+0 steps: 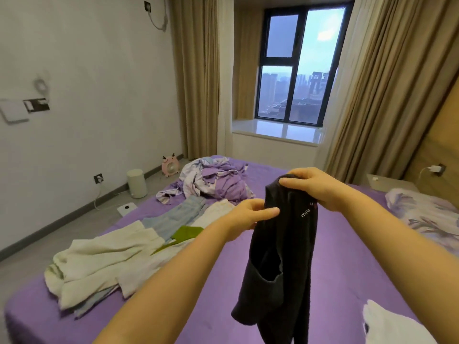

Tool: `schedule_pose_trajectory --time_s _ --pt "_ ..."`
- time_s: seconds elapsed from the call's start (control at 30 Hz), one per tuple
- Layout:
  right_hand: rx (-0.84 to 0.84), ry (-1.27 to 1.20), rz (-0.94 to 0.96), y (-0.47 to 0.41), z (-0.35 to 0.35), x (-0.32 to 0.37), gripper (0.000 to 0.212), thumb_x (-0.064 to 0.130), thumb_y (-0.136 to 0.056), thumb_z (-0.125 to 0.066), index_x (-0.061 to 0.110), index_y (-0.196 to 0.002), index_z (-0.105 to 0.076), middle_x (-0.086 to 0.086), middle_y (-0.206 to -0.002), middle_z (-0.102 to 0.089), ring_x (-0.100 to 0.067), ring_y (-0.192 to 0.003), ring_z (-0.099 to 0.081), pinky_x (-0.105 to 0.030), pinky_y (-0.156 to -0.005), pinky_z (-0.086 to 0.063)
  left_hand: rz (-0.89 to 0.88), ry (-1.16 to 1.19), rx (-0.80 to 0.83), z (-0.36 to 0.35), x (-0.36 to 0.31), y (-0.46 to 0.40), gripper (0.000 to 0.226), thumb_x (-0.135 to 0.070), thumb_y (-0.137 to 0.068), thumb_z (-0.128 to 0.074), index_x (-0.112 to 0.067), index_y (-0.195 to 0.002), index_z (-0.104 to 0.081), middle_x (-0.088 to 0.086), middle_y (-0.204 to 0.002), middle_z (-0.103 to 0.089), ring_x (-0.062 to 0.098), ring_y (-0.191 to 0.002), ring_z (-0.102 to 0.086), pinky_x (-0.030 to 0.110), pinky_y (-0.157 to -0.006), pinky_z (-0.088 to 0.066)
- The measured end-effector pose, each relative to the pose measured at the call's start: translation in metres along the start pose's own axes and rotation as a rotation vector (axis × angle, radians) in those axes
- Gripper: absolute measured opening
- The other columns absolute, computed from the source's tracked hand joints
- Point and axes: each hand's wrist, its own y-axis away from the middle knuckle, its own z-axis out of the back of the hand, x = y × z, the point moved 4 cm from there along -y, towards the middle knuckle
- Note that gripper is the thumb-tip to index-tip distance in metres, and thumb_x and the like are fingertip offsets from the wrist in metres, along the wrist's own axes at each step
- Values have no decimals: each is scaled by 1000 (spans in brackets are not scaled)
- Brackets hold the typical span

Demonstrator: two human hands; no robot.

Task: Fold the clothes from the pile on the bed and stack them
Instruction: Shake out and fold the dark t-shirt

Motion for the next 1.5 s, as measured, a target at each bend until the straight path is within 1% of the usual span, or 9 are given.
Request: schedule_pose_trajectory --time_s 0.1,0.33,0.47,0.63,0.9,1.07,1.2,1.37,1.5 --pt "-71 -37 -40 2 -2 -12 15 28 -91 -63 16 -97 -69 -3 -84 -72 -13 -74 -69 -20 -60 -53 37 -29 -31 3 28 10 25 -30 -91 -64 -11 -106 -68 -1 -95 -74 14 -92 -70 27 -81 -55" --pt "120 23 -228 19 -18 -37 18 24 -81 -74 16 -97 -71 -6 -91 -74 -22 -83 -72 -29 -68 -56 112 -7 -149 19 50 15 19 -26 -94 -58 -14 -107 -68 10 -109 -70 24 -106 -64 38 -95 -50" --pt "-52 -99 -186 23 -13 -41 16 30 -87 -67 18 -96 -70 -5 -90 -74 -21 -84 -70 -28 -68 -55 128 -245 -119 27 59 25 19 -29 -93 -59 -11 -92 -62 7 -89 -62 17 -86 -58 29 -80 -48" --pt "-128 -243 -152 35 1 -49 25 34 -89 -63 14 -101 -70 -4 -88 -75 -18 -78 -72 -25 -61 -55 217 -195 -155 41 82 39 20 -28 -99 -50 -10 -99 -58 4 -97 -59 15 -94 -55 36 -99 -41" --pt "-334 -190 -199 56 25 -78 18 34 -85 -69 19 -94 -73 -5 -94 -72 -23 -88 -68 -29 -66 -54 49 -436 -347 55 39 26 29 -43 -99 -42 -23 -83 -54 -3 -86 -53 8 -77 -50 18 -66 -37" --pt "-375 -169 -145 70 38 -86 9 21 -92 -61 25 -94 -69 -2 -98 -69 -17 -88 -65 -25 -66 -52 102 -338 -213 63 8 24 48 -68 -70 -59 -27 -95 -62 -4 -99 -64 13 -93 -60 24 -74 -44" --pt "-445 -115 -136 77 43 -95 8 19 -94 -58 25 -96 -63 -2 -100 -62 -18 -87 -61 -27 -62 -50 157 -46 27 65 2 28 52 -31 -72 -81 -34 -117 -54 -3 -122 -54 16 -103 -63 23 -74 -52" --pt "-443 -127 -208 81 42 -102 12 28 -95 -56 19 -100 -61 -9 -102 -60 -25 -86 -57 -32 -65 -51 120 -60 79 64 -4 35 36 -4 -80 -71 -33 -99 -61 -4 -118 -55 24 -112 -53 25 -82 -49" --pt "-400 -179 -118 81 36 -83 12 30 -96 -55 21 -95 -63 -9 -97 -62 -21 -80 -56 -28 -60 -47 140 -322 76 49 -5 37 55 -36 -79 -74 -49 -127 -52 -15 -142 -35 10 -124 -34 33 -107 -29"
